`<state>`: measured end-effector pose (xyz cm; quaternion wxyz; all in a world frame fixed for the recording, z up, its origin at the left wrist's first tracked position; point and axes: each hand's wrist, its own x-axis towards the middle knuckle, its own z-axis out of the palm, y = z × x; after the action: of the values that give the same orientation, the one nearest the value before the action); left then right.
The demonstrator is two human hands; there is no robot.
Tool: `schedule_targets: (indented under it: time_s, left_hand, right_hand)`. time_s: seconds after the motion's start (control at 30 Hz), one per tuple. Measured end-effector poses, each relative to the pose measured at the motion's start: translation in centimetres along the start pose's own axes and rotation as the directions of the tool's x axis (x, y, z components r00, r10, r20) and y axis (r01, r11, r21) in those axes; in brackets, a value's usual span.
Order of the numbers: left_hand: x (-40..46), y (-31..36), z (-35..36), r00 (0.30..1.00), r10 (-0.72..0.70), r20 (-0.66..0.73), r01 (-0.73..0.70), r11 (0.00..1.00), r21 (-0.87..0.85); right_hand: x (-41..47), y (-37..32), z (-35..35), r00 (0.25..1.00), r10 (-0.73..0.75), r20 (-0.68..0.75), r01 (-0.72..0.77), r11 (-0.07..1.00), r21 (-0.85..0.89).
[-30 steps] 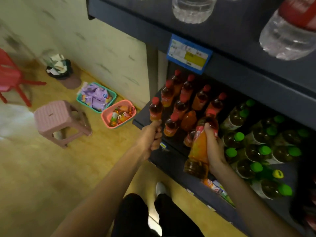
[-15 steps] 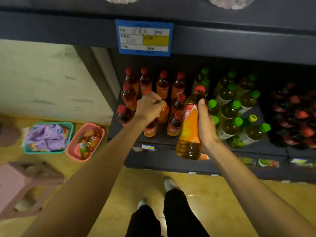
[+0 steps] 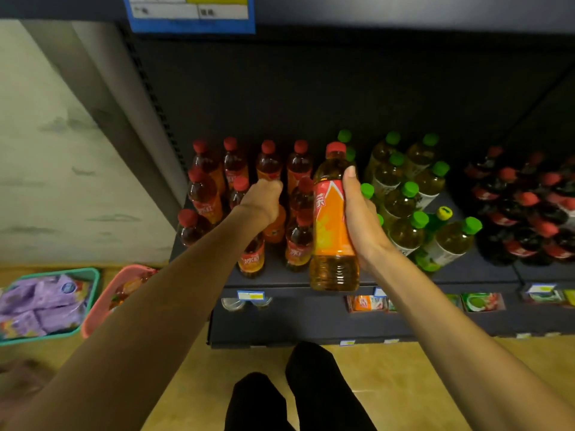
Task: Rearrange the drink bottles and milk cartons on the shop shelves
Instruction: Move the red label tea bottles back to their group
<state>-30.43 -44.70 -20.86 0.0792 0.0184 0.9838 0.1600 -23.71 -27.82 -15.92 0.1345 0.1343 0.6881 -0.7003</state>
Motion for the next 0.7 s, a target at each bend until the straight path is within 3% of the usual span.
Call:
schedule_targets:
  time_s: [0.17,0.4,0.7]
  left_hand:
    - [1.8,0.4,0.8,0.998,-0.006,0.067,-0.003,0.991,0.132]
    - [3.2,0.6,1.4,0.989,0.009,0.145,-0.036,0.983,0.18]
    - [1.7,0.9,-3.7,0.998,0.052,0.032,-0.057,0.988,0.147]
  right_hand:
    - [0.7,0.6,-0.4,1.0,-0.013,0.013,0.013,1.0,0.007]
    - [1.6,1.3,-1.2,1.0,0.02,-0.002,-0.02,1.0,0.011]
    - [1.0,-0.7,-1.3,0.996,0.072,-0.058,-0.074,0.997,-0.029]
